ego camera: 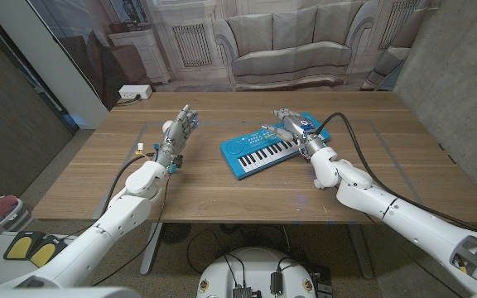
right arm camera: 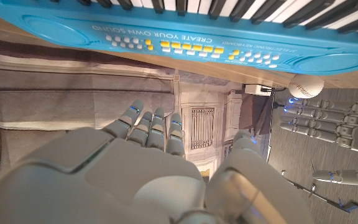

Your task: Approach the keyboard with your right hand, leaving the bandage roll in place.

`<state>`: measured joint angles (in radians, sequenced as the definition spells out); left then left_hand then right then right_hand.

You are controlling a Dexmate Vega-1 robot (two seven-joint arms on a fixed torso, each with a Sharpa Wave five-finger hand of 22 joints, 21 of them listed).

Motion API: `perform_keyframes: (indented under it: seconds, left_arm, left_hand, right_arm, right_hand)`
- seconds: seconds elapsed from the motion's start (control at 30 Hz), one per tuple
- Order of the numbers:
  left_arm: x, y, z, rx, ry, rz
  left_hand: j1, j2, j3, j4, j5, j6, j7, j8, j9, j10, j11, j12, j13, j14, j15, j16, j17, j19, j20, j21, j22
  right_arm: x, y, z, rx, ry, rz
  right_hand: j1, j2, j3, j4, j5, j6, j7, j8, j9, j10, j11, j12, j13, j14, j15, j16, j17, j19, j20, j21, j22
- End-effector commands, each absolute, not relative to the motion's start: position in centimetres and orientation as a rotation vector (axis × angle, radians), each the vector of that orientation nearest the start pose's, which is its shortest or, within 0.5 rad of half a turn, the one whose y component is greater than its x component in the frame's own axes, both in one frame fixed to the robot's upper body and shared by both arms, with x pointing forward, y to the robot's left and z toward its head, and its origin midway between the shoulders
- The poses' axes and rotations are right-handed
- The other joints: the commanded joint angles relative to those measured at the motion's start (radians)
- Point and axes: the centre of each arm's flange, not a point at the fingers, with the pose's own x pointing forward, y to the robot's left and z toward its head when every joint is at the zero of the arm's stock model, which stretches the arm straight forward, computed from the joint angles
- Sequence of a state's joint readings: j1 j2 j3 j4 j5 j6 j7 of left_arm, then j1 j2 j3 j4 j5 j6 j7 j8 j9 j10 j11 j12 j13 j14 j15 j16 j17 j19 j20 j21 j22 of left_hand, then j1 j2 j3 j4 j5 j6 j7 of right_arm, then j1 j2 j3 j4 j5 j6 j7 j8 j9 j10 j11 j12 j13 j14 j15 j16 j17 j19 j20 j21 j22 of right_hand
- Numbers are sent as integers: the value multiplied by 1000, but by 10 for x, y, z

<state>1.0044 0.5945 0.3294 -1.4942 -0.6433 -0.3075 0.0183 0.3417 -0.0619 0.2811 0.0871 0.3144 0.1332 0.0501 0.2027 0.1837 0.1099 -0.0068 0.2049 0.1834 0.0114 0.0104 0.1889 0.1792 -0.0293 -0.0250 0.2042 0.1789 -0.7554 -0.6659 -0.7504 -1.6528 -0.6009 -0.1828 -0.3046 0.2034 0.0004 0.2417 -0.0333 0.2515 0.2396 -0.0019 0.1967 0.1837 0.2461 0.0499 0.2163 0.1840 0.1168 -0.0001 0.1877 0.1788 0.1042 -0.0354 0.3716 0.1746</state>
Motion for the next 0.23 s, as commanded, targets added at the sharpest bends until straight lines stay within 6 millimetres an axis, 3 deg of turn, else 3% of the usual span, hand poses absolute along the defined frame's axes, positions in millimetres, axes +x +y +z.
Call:
perform_keyframes:
  seconds: [0.03, 0.23]
  left_arm:
    - [608, 297, -49, -7, -614, -210]
    - [609, 298, -49, -2, -607, -208]
  left_hand:
    - [9, -2, -4, 0, -3, 7, 3, -1, 5, 10, 3, 0, 6, 6, -1, -1, 3, 1, -4, -3, 2]
    - [10, -1, -4, 0, -4, 7, 2, -1, 5, 9, 5, 0, 6, 5, -2, -2, 3, -1, -4, -4, 2]
  right_arm:
    - [612, -163, -20, -1322, -783, -99]
    - [613, -162, -18, -1318, -783, -91]
  right_hand:
    - [2, 6, -3, 0, 6, 3, -4, -1, 5, -3, -2, 0, 2, -1, -1, -1, 3, 7, -25, -3, 2]
    - [2, 7, -4, 0, 6, 3, -5, -1, 5, -2, -1, 0, 2, -2, -1, -1, 3, 7, -24, -6, 2]
